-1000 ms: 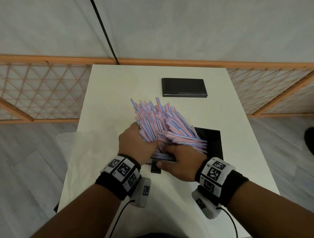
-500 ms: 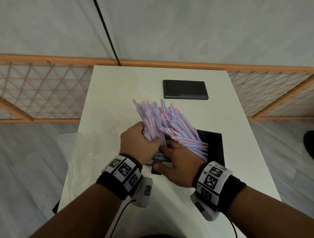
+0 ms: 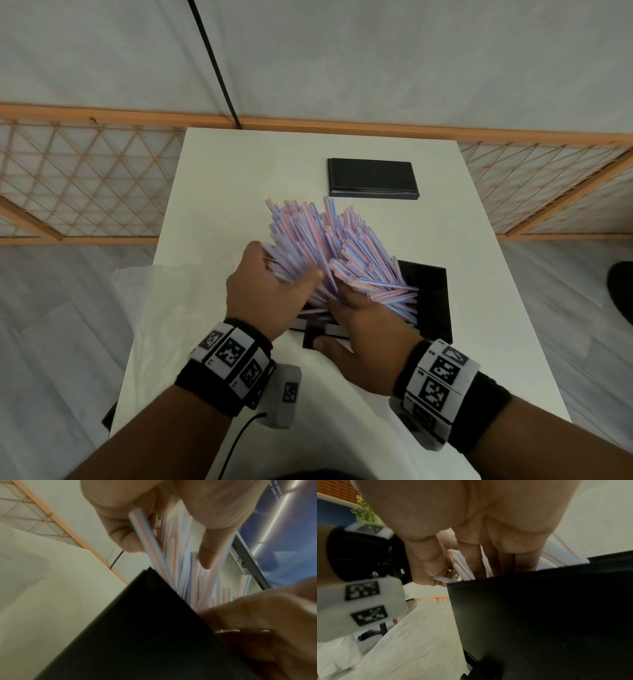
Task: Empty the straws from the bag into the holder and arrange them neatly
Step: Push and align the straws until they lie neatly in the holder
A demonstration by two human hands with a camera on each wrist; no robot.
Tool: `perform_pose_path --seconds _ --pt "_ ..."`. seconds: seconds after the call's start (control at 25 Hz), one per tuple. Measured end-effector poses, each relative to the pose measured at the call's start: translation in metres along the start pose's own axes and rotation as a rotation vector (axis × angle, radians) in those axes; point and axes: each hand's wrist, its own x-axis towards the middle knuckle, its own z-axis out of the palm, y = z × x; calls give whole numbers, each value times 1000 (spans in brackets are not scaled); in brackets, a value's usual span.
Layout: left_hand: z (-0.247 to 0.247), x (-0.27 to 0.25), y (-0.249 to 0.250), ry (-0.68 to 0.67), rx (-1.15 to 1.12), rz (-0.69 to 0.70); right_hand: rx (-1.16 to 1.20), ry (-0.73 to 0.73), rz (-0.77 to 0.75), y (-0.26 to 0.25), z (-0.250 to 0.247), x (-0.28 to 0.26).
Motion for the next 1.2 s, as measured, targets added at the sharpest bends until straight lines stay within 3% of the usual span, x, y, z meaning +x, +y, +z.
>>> perform_pose_path --seconds 0.16,0.28,0.36,0.52,0.64,0.72,0.8,0.92,1.04,1.12,1.2 --pt "10 -3 -1 11 -312 -69 37 21 -97 4 -12 -22" --pt "21 0 -3 -17 -762 -339 121 67 -153 12 -25 -42" --pt "25 0 -5 -38 -918 -422 231 100 -188 18 -32 -53" --pt "27 -2 3 71 -925 -421 394 202 -205 25 -47 -63" --pt "26 -3 8 75 -922 -420 199 307 -65 48 -54 -56" --pt "26 -5 9 61 -927 -435 47 199 125 62 -53 -47" --pt "26 -5 9 56 -929 -431 37 101 224 63 -48 -37" --pt "25 -5 10 88 -954 -404 98 120 293 58 -45 -21" --pt "21 -3 8 106 -974 -365 110 112 456 56 -54 -16" --pt "21 -2 8 97 -1007 -376 99 81 453 54 -54 -12" --pt "23 -3 10 77 -1029 -382 72 113 355 50 -50 -7"
